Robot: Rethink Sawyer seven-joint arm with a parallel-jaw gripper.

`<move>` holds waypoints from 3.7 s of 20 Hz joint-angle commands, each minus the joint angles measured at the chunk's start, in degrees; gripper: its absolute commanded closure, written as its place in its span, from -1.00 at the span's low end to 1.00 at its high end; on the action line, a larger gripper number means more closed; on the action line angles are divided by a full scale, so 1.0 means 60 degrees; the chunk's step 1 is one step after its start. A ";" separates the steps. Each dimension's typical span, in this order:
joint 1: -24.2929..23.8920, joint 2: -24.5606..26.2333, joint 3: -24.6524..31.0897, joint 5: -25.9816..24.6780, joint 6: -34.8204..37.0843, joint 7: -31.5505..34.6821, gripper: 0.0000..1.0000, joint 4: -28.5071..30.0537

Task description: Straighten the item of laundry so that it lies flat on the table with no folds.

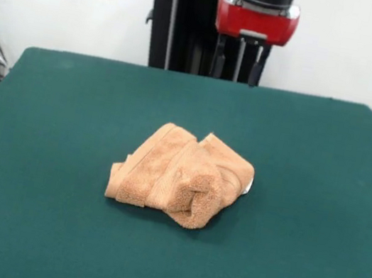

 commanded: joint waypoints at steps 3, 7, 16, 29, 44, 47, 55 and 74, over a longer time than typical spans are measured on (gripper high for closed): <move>-0.0281 0.0678 0.0293 -0.0229 0.0055 0.1077 -1.00 -0.0509; -0.0401 0.0830 0.0338 -0.0284 0.0044 0.0952 -1.00 -0.0615; -0.0742 0.1074 0.0342 -0.0370 0.0424 0.0729 -1.00 -0.1005; -0.0853 0.1252 -0.0034 -0.0175 0.0352 0.1282 -1.00 -0.1243; -0.0388 0.1684 -0.0697 0.0560 -0.0776 0.2790 -1.00 -0.0519; -0.0337 0.1852 -0.0700 0.0699 -0.1059 0.2845 -1.00 -0.0467; -0.0150 0.1939 -0.0772 0.1078 -0.1307 0.2848 -1.00 -0.0368; 0.0639 0.2313 -0.1798 0.3373 -0.1028 0.4548 -1.00 -0.0488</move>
